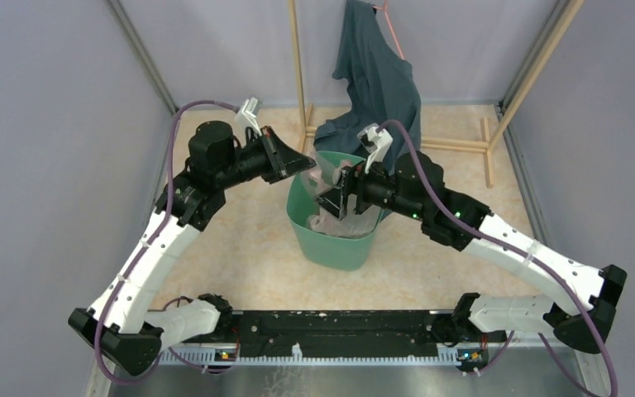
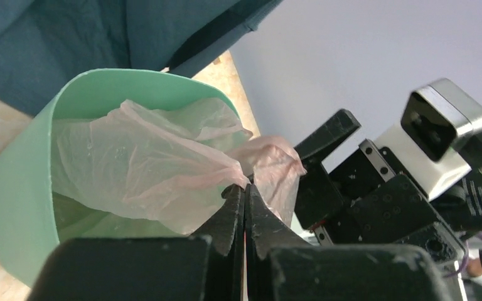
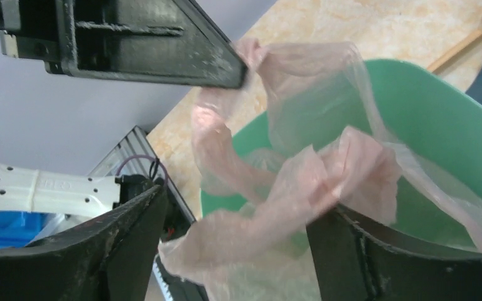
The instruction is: Put the trash bags into the trash bin
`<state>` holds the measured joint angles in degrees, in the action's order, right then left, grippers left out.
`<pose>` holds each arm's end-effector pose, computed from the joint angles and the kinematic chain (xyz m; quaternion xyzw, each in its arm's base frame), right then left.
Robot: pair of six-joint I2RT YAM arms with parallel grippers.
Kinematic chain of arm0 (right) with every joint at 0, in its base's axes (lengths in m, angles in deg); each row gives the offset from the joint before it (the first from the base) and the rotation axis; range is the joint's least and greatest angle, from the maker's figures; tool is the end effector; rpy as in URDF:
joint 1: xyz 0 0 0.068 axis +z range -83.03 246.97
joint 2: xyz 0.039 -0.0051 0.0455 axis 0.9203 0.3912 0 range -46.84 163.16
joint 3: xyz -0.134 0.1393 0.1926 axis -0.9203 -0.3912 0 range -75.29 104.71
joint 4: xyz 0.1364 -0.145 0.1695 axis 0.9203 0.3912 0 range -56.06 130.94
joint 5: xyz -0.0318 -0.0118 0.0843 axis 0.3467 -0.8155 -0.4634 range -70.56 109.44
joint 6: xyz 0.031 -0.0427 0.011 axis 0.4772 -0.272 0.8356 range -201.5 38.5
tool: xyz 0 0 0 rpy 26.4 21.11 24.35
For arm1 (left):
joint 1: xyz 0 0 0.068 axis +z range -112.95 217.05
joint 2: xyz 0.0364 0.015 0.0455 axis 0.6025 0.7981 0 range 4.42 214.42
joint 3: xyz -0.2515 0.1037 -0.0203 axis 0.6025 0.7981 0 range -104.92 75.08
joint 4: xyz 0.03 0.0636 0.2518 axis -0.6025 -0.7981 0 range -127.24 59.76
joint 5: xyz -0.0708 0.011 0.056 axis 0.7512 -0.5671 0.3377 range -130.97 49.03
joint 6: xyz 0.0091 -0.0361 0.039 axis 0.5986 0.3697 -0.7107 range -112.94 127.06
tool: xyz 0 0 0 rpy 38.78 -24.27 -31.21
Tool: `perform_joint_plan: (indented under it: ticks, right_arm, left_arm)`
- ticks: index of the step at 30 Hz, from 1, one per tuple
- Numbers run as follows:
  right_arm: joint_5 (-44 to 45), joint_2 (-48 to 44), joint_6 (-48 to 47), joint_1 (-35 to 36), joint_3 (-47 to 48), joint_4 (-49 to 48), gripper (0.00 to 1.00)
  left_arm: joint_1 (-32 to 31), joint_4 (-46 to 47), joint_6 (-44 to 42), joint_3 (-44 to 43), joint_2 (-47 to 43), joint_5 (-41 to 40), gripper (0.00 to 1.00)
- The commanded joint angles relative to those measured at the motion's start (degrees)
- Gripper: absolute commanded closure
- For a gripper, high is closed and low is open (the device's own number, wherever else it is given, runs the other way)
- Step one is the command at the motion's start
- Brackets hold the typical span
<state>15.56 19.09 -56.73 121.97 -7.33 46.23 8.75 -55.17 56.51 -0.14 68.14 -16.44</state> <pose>0.1487 0.2166 0.4038 -0.2209 0.7349 0.4307 0.4750 0.1998 -0.1242 0.4332 -0.0114 0.7782 -0.5098 0.3667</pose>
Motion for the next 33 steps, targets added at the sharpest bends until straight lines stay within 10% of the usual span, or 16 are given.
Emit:
perform_joint_plan:
  ticks: [1,11,16,24,33]
  right_arm:
    - [0.99,-5.61,4.13,0.26,3.22,5.62,0.17]
    - [6.79,-12.4,25.51,0.22,-10.64,-13.71,0.04]
    - [7.86,-9.45,29.33,0.27,-10.96,-19.09,0.19]
    - [1.7,-8.25,22.86,0.27,-10.0,-16.09,0.96]
    - [2.91,-23.82,11.06,0.21,-16.08,1.92,1.0]
  left_arm:
    - [0.77,1.44,-4.67,-1.61,-2.58,7.96,1.0]
    - [1.13,1.25,-7.38,1.24,-6.85,11.4,1.0]
    - [1.14,1.64,-7.39,2.14,-7.32,12.13,1.0]
    - [1.15,-9.66,-12.28,-4.49,-5.39,-2.69,1.0]
    - [1.23,-13.73,-20.3,-11.99,-4.9,-23.61,1.0]
